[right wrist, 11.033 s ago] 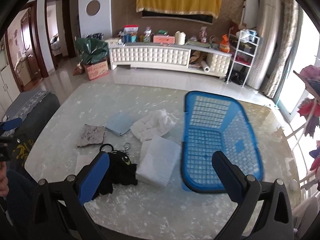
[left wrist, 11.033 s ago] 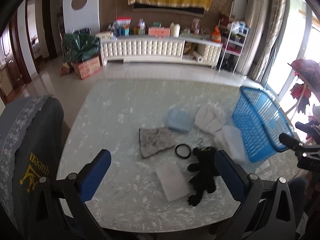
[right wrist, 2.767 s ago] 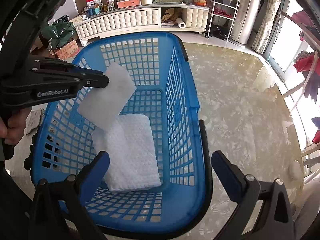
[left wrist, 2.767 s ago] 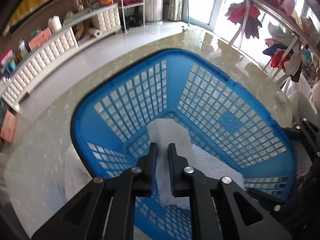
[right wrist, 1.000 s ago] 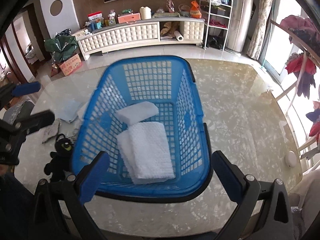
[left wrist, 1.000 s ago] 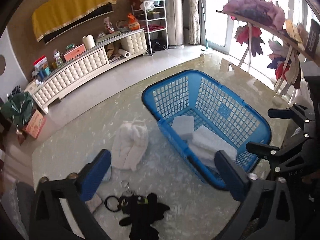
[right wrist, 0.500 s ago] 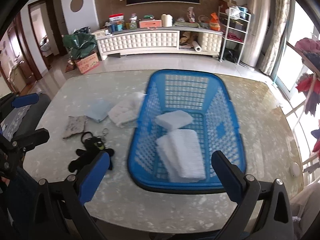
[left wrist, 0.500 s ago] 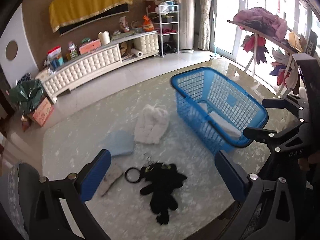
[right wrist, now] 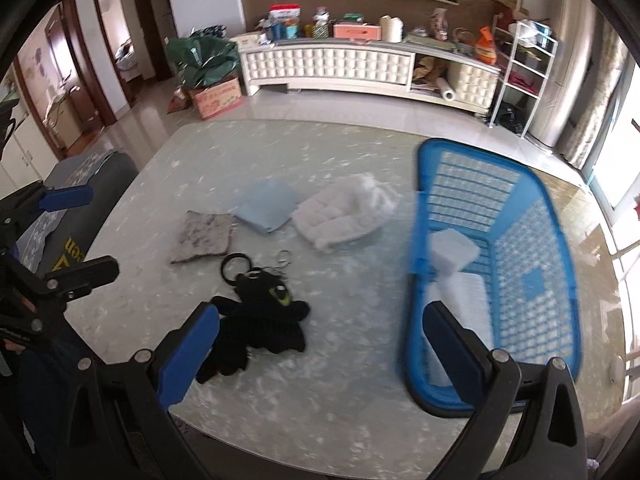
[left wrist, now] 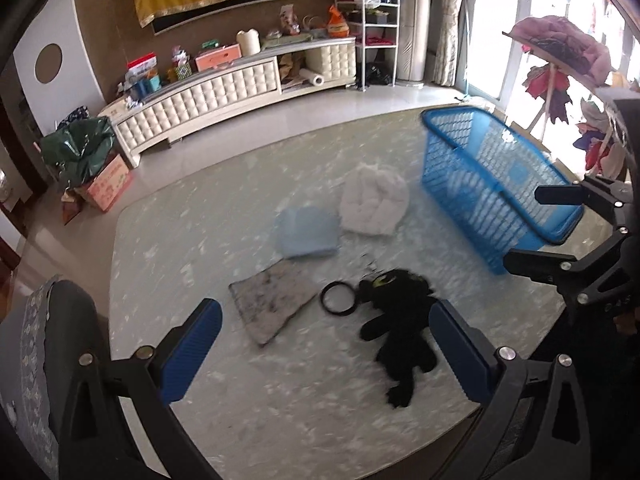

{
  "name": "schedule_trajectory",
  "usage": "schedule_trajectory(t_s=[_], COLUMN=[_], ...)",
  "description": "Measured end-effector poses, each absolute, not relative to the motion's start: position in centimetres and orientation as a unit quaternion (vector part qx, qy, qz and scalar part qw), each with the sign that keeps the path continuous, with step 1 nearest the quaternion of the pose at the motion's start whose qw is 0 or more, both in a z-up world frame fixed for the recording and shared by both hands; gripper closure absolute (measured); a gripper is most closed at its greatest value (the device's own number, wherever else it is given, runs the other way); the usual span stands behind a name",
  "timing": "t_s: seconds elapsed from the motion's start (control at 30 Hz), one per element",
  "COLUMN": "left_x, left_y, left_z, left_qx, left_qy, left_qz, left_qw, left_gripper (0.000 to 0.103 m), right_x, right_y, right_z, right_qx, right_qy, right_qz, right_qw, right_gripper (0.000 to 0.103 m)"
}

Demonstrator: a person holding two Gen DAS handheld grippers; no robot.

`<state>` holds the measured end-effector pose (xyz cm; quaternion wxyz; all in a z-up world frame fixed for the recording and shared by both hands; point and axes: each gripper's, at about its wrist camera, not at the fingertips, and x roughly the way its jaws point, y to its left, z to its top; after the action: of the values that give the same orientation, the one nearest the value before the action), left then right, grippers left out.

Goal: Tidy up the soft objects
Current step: 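Withdraw both tools from the basket back over the table items, then grasp the grey felt pad with the left gripper while the right grasps the black plush toy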

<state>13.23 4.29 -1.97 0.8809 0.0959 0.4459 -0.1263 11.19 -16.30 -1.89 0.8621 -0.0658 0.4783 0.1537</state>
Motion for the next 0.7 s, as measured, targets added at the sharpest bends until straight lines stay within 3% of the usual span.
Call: schedule_trajectory(t_s=[0.7], left_x=[18.2], left_y=[10.9], left_z=[-9.8], left_qx=[0.041], left_qy=[0.516], left_qz=[-0.134], left_qw=[0.845], left_gripper=[0.0], right_x=[15.3], right_y=[-10.4], right_z=[-10.1], right_qx=[-0.075], right_qy=[0.567], right_qz=[0.178], right_qw=[0.8], right_gripper=[0.001])
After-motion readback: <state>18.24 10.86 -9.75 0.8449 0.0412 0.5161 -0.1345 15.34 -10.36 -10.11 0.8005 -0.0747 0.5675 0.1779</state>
